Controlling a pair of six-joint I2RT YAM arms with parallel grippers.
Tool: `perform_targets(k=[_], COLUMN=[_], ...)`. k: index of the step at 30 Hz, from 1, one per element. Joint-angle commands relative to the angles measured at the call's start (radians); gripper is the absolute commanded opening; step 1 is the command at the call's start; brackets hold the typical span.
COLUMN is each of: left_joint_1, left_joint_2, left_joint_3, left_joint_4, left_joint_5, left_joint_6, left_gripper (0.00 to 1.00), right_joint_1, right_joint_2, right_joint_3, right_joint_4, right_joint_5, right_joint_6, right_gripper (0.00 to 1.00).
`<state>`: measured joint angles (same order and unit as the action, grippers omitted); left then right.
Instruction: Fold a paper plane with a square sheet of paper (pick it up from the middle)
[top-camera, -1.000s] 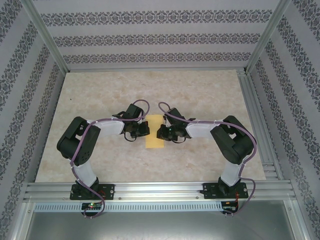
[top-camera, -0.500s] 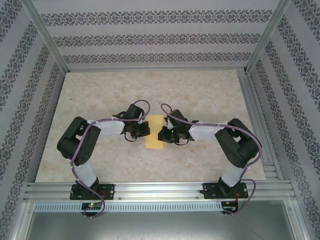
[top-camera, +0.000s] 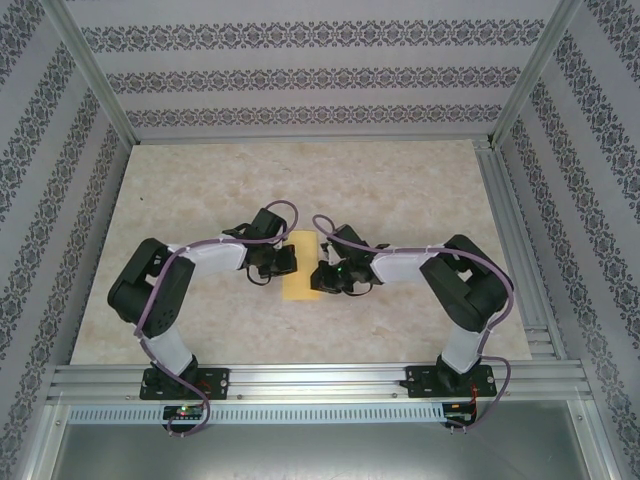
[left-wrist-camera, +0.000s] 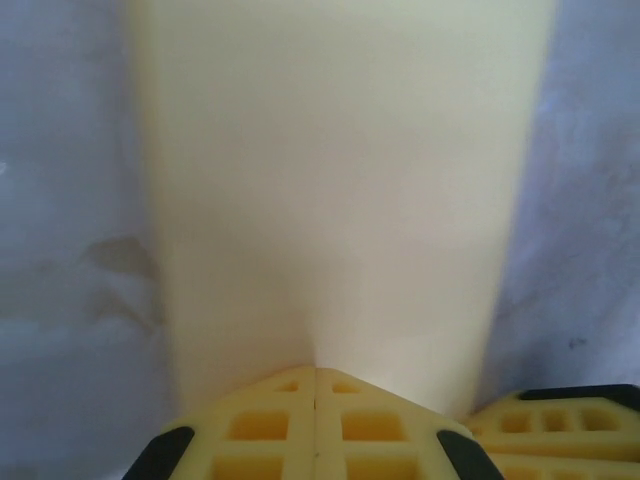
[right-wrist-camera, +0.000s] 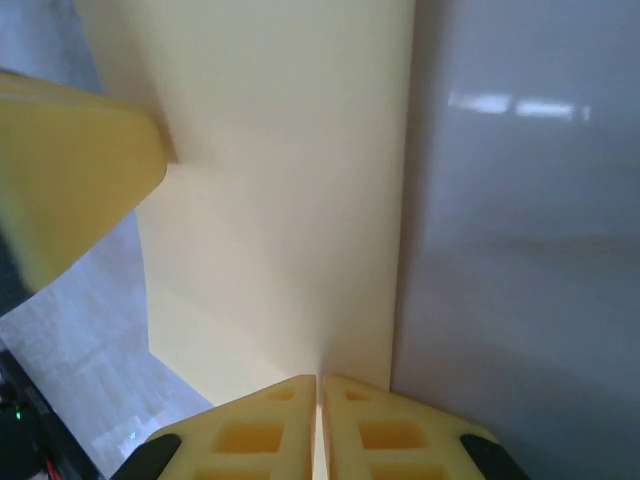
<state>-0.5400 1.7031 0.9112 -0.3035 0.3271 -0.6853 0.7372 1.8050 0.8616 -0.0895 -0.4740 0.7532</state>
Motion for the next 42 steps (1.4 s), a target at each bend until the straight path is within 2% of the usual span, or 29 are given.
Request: perform_targets(k=[1, 3, 7, 14, 19, 23, 42], left_joint_1=[-0.01, -0.006, 0.007, 0.013, 0.025, 0.026, 0.043], left_joint_2=[-0.116, -0.15, -0.147, -0.029, 0.049, 0.096, 0.14], left_joint_3=[0.004, 0.016, 0.03, 0.044, 0.081, 0.096, 0.072], left_joint_4=[-0.028, -0.024, 0.005, 0.129, 0.164, 0.199, 0.181], left_joint_5=[0.013, 0.029, 0.056, 0.139, 0.157, 0.195, 0.171], left_joint_6=[-0.018, -0.021, -0.03, -0.076, -0.08, -0.092, -0.067], left_gripper=[0.07, 0.11, 0.13, 0.09, 0.07, 0.07, 0.03], right_joint_1=[0.046, 0.056, 0.055, 0.049, 0.024, 0.003, 0.017], right_joint_2=[0.051, 0.051, 0.034, -0.007, -0.056, -0.067, 0.006], right_joint_3=[0.016, 0.014, -0.006, -0.023, -0.061, -0.065, 0.017], right_joint_4=[-0.059, -0.052, -0.018, 0.035, 0.105, 0.094, 0.13], right_joint_5=[-0.021, -0.029, -0.043, -0.065, -0.096, -0.099, -0.106], right_joint_6=[-0.045, -0.049, -0.039, -0.018, 0.017, 0.014, 0.049], right_gripper=[0.12, 0.12, 0.12, 0.12, 0.17, 0.17, 0.16])
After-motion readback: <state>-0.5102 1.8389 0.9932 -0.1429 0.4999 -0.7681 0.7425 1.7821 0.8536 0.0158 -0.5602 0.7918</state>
